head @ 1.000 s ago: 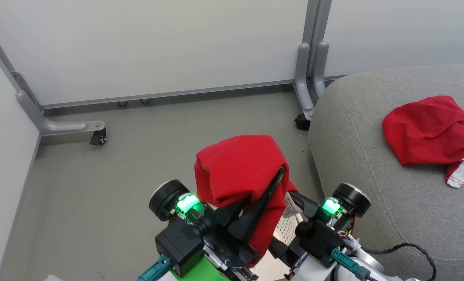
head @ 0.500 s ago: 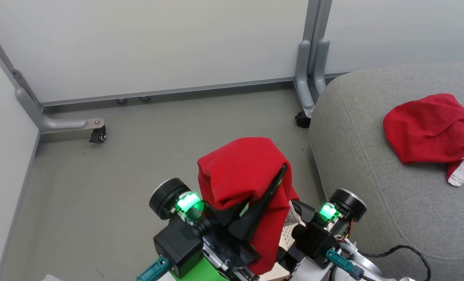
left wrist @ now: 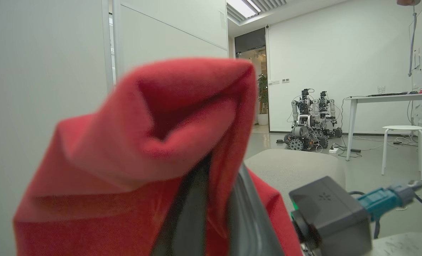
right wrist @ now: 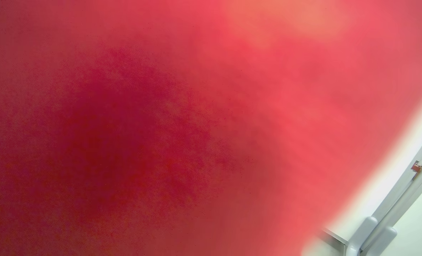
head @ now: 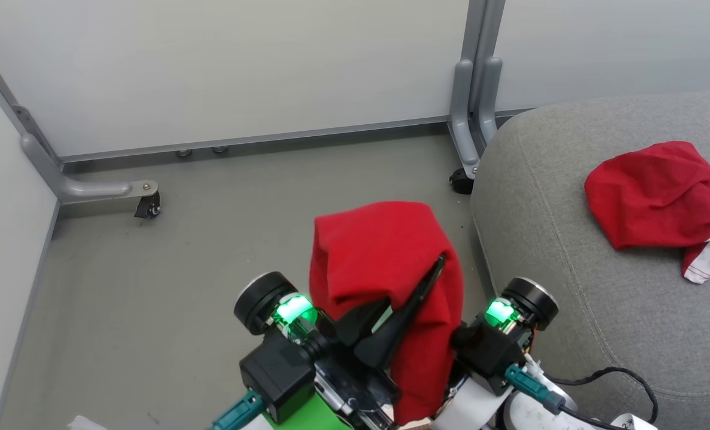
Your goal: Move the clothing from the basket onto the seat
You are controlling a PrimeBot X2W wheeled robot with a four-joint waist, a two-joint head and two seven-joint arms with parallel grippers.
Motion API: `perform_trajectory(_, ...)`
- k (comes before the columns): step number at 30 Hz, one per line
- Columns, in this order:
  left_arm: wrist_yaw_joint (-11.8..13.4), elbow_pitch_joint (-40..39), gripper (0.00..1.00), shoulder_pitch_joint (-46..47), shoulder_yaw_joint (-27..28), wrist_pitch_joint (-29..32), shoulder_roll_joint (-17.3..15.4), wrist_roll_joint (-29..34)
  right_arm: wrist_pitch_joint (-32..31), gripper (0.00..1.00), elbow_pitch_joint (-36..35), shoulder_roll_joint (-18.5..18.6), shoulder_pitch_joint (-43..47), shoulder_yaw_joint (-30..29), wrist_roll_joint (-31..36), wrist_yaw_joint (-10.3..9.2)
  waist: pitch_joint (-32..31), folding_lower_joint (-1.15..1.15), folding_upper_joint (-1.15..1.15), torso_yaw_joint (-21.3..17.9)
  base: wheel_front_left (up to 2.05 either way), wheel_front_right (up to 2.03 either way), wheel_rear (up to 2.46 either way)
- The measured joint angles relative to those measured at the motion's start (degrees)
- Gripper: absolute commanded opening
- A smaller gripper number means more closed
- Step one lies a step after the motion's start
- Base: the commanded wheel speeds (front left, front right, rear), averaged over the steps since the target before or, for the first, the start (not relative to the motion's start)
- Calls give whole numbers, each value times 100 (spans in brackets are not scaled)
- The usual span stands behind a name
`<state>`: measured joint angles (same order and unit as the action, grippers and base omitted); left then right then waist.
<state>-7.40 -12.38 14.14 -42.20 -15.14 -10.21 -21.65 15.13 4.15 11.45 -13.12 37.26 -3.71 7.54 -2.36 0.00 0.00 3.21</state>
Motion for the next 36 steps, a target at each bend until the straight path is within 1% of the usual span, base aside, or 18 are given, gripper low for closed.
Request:
perform_trajectory(7,0,75,0,-18,162,0,-22,3,0,0,-175,-16,187,-374,-213,0,-18,0,0,-1,0,0,0)
perform_trajectory(15,0,169,0,-85,230,0,-34,54,0,0,-416,-170,376,-889,-594,0,-31,0,0,-57,0,0,0)
perform_trajectory(24,-1,337,0,-116,277,-1,-33,70,0,0,-642,-349,440,-1217,-846,0,-11,0,0,-116,0,0,0)
perform_trajectory(25,-1,361,20,-118,293,-2,-32,73,0,0,-655,-354,446,-1243,-860,0,-9,0,0,-119,0,0,0)
perform_trajectory(26,0,377,49,-119,304,-2,-30,101,0,0,-672,-363,456,-1266,-882,0,-8,0,0,-121,0,0,0)
perform_trajectory(27,0,383,100,-119,318,-2,-23,115,0,0,-688,-370,460,-1279,-892,0,-5,0,0,-124,0,0,0)
perform_trajectory(36,-1,407,100,-120,377,-2,4,166,0,0,-768,-434,464,-1458,-972,0,-3,0,0,-110,0,0,0)
